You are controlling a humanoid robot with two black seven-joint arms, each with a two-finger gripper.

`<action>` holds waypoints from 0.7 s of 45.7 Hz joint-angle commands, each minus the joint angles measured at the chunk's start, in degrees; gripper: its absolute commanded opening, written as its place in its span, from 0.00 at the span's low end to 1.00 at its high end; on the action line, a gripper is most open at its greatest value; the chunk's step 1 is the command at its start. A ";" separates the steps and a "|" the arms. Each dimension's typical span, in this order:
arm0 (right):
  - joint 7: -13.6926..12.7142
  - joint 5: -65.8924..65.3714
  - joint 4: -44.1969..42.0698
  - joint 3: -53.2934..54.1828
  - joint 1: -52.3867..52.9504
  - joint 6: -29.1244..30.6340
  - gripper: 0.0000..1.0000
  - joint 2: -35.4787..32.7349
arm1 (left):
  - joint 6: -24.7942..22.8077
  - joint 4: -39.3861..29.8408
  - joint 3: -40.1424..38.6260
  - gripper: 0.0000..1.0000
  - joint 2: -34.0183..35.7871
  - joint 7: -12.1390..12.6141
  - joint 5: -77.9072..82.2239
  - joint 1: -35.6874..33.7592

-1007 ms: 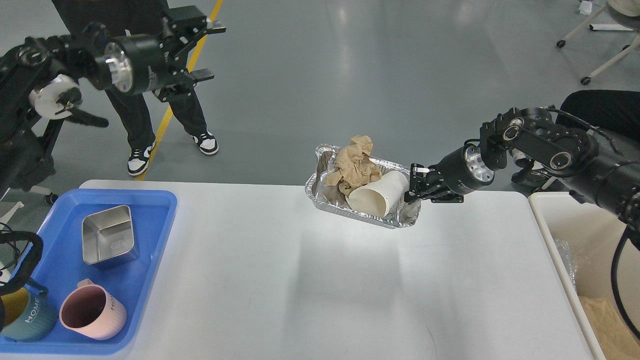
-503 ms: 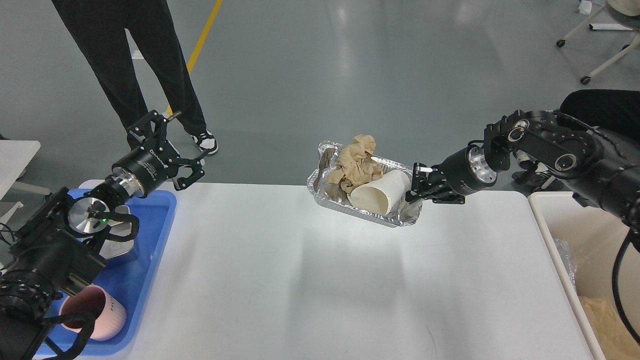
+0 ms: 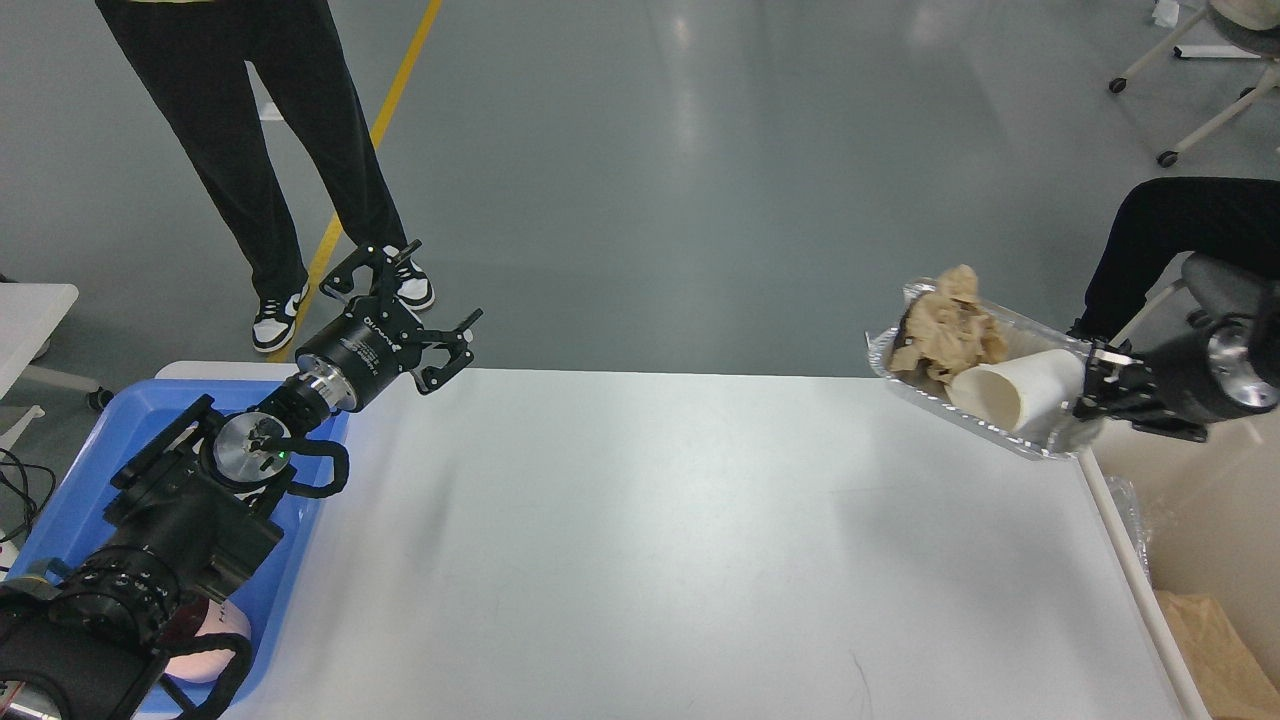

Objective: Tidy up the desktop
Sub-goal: 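Carry the foil tray with the right gripper into the white bin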

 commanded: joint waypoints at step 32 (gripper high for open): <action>1.03 2.13 -18.12 27.51 -33.60 -21.17 0.00 -4.11 | -0.84 -0.03 0.95 0.96 -1.17 -1.09 0.36 2.41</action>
